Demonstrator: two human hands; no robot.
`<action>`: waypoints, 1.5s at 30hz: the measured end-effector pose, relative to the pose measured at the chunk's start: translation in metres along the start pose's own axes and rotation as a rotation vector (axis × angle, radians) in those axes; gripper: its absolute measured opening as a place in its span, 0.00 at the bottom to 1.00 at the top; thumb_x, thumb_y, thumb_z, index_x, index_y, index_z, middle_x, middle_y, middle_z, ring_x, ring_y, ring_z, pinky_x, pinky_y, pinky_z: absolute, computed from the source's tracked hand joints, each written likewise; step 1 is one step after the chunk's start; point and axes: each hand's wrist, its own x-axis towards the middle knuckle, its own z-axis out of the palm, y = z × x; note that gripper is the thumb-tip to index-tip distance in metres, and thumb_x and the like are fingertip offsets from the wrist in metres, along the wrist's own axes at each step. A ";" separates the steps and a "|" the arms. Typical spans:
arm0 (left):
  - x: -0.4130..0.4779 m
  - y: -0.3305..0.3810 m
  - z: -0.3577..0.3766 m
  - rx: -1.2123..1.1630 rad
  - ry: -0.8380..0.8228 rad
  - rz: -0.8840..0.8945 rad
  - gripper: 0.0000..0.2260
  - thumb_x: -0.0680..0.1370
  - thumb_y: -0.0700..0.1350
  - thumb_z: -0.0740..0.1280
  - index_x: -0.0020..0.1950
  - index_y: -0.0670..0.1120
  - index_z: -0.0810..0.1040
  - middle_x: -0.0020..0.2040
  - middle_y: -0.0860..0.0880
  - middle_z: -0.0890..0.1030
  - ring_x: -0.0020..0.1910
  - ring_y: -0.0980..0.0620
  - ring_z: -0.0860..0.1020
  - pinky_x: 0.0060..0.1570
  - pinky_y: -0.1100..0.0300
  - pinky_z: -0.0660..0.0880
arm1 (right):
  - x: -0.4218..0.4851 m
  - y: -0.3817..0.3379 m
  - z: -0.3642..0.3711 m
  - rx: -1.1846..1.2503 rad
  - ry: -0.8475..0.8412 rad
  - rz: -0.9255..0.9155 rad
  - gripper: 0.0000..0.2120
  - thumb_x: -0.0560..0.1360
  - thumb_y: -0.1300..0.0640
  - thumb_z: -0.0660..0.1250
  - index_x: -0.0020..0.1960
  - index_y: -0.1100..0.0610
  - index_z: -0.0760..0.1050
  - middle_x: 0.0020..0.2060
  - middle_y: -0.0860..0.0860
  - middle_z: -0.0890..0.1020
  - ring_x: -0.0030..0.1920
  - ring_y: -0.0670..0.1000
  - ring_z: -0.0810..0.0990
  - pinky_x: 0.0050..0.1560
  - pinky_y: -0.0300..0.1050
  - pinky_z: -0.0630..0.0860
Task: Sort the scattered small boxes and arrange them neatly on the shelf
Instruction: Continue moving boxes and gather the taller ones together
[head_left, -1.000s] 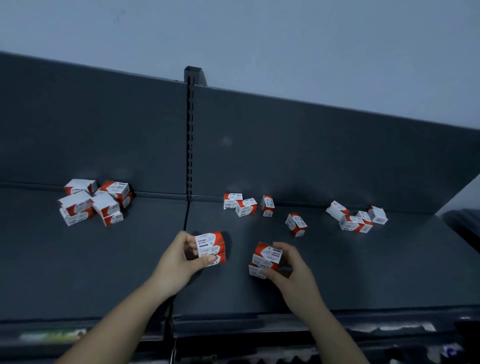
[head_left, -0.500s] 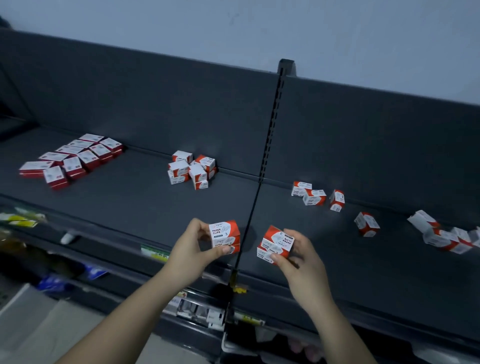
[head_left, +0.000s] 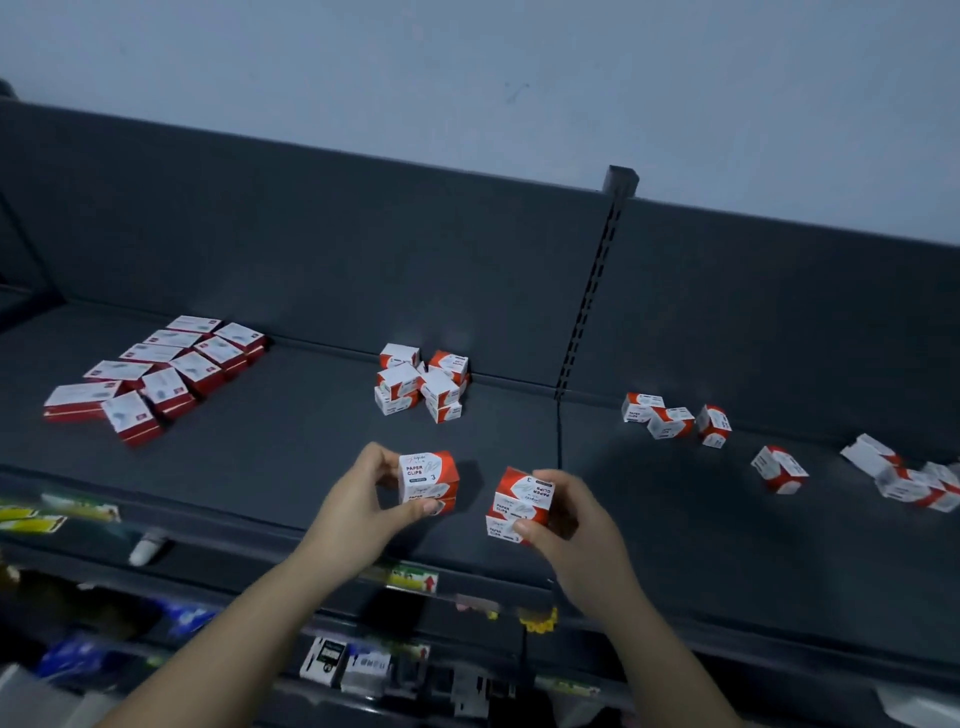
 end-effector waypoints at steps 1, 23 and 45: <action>0.008 -0.010 -0.011 0.031 -0.015 0.006 0.18 0.69 0.48 0.78 0.49 0.50 0.72 0.48 0.60 0.82 0.49 0.67 0.77 0.45 0.67 0.71 | 0.007 -0.002 0.016 0.001 0.019 0.003 0.21 0.73 0.63 0.74 0.56 0.41 0.74 0.50 0.38 0.82 0.52 0.39 0.80 0.54 0.41 0.79; 0.133 -0.089 -0.052 0.136 -0.153 0.012 0.23 0.64 0.57 0.79 0.40 0.51 0.66 0.36 0.58 0.79 0.37 0.57 0.76 0.43 0.53 0.70 | 0.106 -0.023 0.128 -0.309 0.107 0.039 0.21 0.72 0.53 0.75 0.61 0.48 0.73 0.56 0.44 0.80 0.56 0.43 0.78 0.60 0.44 0.76; 0.166 -0.097 -0.033 0.159 0.009 0.099 0.21 0.64 0.62 0.77 0.45 0.57 0.70 0.42 0.63 0.80 0.43 0.67 0.76 0.55 0.57 0.64 | 0.146 -0.001 0.138 -0.386 0.236 0.049 0.29 0.74 0.44 0.70 0.70 0.38 0.62 0.61 0.40 0.77 0.59 0.45 0.71 0.55 0.43 0.73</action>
